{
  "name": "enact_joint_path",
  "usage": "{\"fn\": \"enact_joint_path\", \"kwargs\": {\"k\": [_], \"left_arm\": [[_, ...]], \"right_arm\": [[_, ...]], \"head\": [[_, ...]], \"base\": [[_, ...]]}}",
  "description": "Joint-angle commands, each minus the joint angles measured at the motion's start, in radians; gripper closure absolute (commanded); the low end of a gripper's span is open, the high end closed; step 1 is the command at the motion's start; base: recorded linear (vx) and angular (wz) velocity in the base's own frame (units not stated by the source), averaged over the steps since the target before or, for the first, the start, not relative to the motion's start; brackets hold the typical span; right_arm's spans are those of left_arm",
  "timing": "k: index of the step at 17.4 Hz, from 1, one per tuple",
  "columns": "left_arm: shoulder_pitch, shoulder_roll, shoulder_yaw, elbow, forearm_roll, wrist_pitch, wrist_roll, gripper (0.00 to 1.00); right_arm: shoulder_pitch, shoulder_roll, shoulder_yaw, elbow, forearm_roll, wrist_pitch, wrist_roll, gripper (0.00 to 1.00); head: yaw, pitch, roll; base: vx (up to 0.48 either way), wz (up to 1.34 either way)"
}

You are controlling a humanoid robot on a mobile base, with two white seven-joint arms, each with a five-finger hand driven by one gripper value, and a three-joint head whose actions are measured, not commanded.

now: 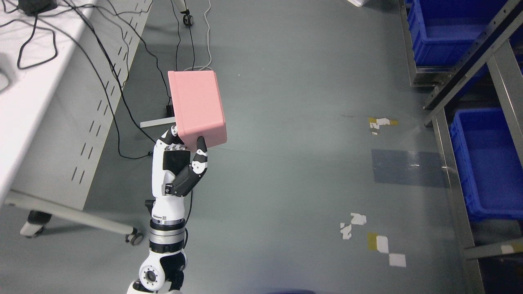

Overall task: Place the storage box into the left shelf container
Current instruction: 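Carry the pink box in the left hand toward the shelf rack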

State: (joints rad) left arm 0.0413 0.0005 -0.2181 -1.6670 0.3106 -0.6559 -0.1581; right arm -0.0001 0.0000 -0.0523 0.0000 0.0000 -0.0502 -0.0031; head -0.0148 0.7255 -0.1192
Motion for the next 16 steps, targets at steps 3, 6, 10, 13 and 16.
{"fn": "enact_joint_path", "kwargs": {"k": [3,6,10,13,16], "left_arm": [[0.041,0.017,-0.021,0.006,0.001,0.001,-0.004,0.96],[0.061,0.017,-0.035,0.019,0.001,0.001,-0.004,0.96],[0.077,0.017,-0.052,0.032,0.001,-0.001,-0.006,0.96],[0.097,0.017,-0.085,0.065,0.001,-0.031,-0.008,0.96],[0.107,0.017,-0.115,0.085,-0.001,-0.031,-0.014,0.96]], "right_arm": [[-0.003,-0.018,0.000,-0.017,-0.021,0.001,0.002,0.00],[-0.004,-0.018,0.000,-0.017,-0.021,0.001,0.002,0.00],[-0.004,-0.018,0.000,-0.017,-0.021,0.001,0.000,0.00],[-0.004,-0.018,0.000,-0.017,-0.021,0.001,0.000,0.00],[-0.004,-0.018,0.000,-0.017,-0.021,0.001,0.000,0.00]], "head": [[0.0000,0.000,0.000],[0.0000,0.000,0.000],[0.0000,0.000,0.000],[0.0000,0.000,0.000],[0.0000,0.000,0.000]], "base": [[0.624,-0.10],[0.623,-0.29],[0.646,-0.58],[0.487,-0.99],[0.347,-1.11]]}}
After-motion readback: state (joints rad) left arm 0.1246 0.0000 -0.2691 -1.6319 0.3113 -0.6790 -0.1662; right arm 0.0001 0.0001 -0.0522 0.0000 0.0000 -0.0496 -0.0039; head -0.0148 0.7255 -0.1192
